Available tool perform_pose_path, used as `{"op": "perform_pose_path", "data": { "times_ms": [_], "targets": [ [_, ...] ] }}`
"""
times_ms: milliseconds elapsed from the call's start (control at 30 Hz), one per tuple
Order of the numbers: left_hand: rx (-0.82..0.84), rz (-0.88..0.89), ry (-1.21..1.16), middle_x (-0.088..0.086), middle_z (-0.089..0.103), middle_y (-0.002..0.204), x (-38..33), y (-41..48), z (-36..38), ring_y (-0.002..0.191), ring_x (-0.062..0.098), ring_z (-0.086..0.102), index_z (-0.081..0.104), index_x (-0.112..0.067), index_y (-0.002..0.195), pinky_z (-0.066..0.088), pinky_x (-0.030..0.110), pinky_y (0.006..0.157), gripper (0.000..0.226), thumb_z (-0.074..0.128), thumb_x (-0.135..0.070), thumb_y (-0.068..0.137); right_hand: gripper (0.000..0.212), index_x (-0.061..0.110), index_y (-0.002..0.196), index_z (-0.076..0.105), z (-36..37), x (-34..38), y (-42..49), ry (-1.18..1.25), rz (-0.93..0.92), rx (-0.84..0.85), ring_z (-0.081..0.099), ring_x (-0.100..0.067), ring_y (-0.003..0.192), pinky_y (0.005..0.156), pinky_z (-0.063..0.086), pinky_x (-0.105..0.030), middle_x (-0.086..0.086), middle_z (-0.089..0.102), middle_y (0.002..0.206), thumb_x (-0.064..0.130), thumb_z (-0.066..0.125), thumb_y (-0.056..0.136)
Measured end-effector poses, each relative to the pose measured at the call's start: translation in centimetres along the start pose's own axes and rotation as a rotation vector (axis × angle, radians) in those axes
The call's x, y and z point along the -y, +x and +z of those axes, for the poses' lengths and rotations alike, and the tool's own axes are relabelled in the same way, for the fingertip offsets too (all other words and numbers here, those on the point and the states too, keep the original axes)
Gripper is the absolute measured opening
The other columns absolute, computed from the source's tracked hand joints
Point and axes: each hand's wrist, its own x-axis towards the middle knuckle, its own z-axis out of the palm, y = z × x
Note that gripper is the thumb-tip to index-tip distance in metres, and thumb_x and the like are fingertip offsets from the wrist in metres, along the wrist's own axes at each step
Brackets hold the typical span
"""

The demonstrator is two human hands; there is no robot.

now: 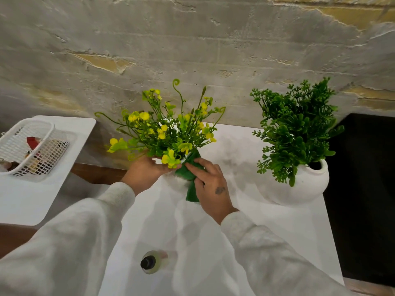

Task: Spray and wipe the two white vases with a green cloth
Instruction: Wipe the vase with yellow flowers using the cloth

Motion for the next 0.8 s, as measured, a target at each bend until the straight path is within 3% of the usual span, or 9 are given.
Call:
{"op": "perform_pose_path", "data": {
  "times_ms": [67, 167, 200, 233, 300, 367, 433, 600, 800],
  "targets": [
    [0.057, 0.04, 0.03, 0.001, 0.072, 0.064, -0.6, 0.2, -0.8, 0.046, 0.021, 0.065, 0.076, -0.039, 0.081, 0.042, 0.017, 0.037, 0.064, 0.095, -0.001, 0.033, 0.047, 0.022, 0.125, 0.069, 0.1, -0.2, -1.3, -0.062, -0.097, 0.015, 0.051, -0.025, 0.099, 0.094, 0.044, -0.022, -0.005, 0.057, 0.134, -0.002, 0.058, 0.086],
    [-0.06, -0.183, -0.31, -0.028, 0.065, 0.058, -0.4, 0.2, -0.6, 0.052, -0.007, 0.062, 0.067, -0.055, 0.073, 0.045, 0.006, 0.045, 0.043, 0.084, -0.015, 0.07, 0.051, 0.022, 0.127, 0.068, 0.2, -0.4, -1.4, -0.058, -0.1, 0.011, 0.052, -0.025, 0.099, 0.093, 0.045, -0.024, -0.006, 0.057, 0.134, -0.005, 0.057, 0.084],
    [0.065, -0.126, -0.362, -0.024, 0.067, 0.059, -0.3, -0.1, -1.4, 0.05, -0.002, 0.063, 0.067, -0.05, 0.083, 0.047, 0.009, 0.045, 0.045, 0.081, -0.008, 0.071, 0.051, 0.023, 0.127, 0.068, 0.2, -0.3, -1.0, -0.034, -0.047, -0.008, 0.051, -0.024, 0.099, 0.094, 0.045, -0.024, -0.004, 0.057, 0.134, -0.003, 0.054, 0.086],
    [0.173, -0.109, -0.306, -0.015, 0.071, 0.065, -0.2, 0.2, -0.7, 0.048, 0.01, 0.065, 0.064, -0.042, 0.097, 0.048, 0.015, 0.044, 0.056, 0.082, 0.001, 0.066, 0.05, 0.023, 0.128, 0.067, 0.3, -0.1, -0.4, -0.008, 0.015, -0.025, 0.05, -0.023, 0.1, 0.094, 0.044, -0.025, -0.003, 0.056, 0.134, -0.001, 0.051, 0.088],
    [0.106, -0.046, -0.066, 0.004, 0.072, 0.07, 1.7, -0.3, 1.4, 0.047, 0.027, 0.063, 0.053, -0.038, 0.112, 0.046, 0.024, 0.042, 0.072, 0.082, 0.004, 0.061, 0.05, 0.024, 0.131, 0.065, 0.4, 0.3, 0.3, 0.019, 0.086, -0.038, 0.05, -0.023, 0.104, 0.097, 0.041, -0.023, -0.002, 0.056, 0.133, 0.0, 0.048, 0.09],
    [0.103, 0.025, 0.168, 0.01, 0.06, 0.051, 1.7, -0.8, 1.7, 0.037, 0.028, 0.054, 0.054, -0.04, 0.115, 0.039, 0.025, 0.036, 0.054, 0.053, -0.002, 0.077, 0.052, 0.023, 0.134, 0.063, 0.5, 0.5, 0.1, -0.008, 0.065, -0.034, 0.05, -0.024, 0.105, 0.097, 0.036, -0.017, -0.004, 0.055, 0.134, 0.002, 0.046, 0.089],
    [0.003, 0.09, 0.284, 0.008, 0.046, 0.039, 1.2, -0.8, 2.0, 0.029, 0.026, 0.044, 0.062, -0.036, 0.11, 0.036, 0.025, 0.032, 0.055, 0.031, -0.006, 0.076, 0.053, 0.024, 0.135, 0.061, 0.5, 0.4, -1.1, -0.07, -0.009, -0.004, 0.049, -0.023, 0.104, 0.098, 0.038, -0.018, -0.005, 0.052, 0.137, 0.008, 0.039, 0.089],
    [-0.226, 0.18, 0.642, 0.001, 0.047, 0.039, -0.1, -0.1, 0.9, 0.031, 0.02, 0.045, 0.08, -0.026, 0.076, 0.041, 0.023, 0.043, 0.062, 0.027, 0.006, 0.085, 0.053, 0.023, 0.132, 0.064, 0.6, -0.2, -1.4, -0.053, 0.007, -0.034, 0.053, -0.026, 0.102, 0.096, 0.046, -0.029, -0.008, 0.055, 0.136, 0.001, 0.047, 0.086],
    [-0.332, 0.193, 0.579, 0.002, 0.045, 0.039, -0.2, -0.2, 1.9, 0.032, 0.021, 0.044, 0.08, -0.025, 0.081, 0.04, 0.023, 0.044, 0.072, 0.014, -0.003, 0.099, 0.048, 0.019, 0.129, 0.066, 0.5, -0.4, 0.8, -0.037, 0.023, -0.027, 0.055, -0.033, 0.104, 0.096, 0.044, -0.03, -0.01, 0.058, 0.133, -0.001, 0.053, 0.087]
  ]
}}
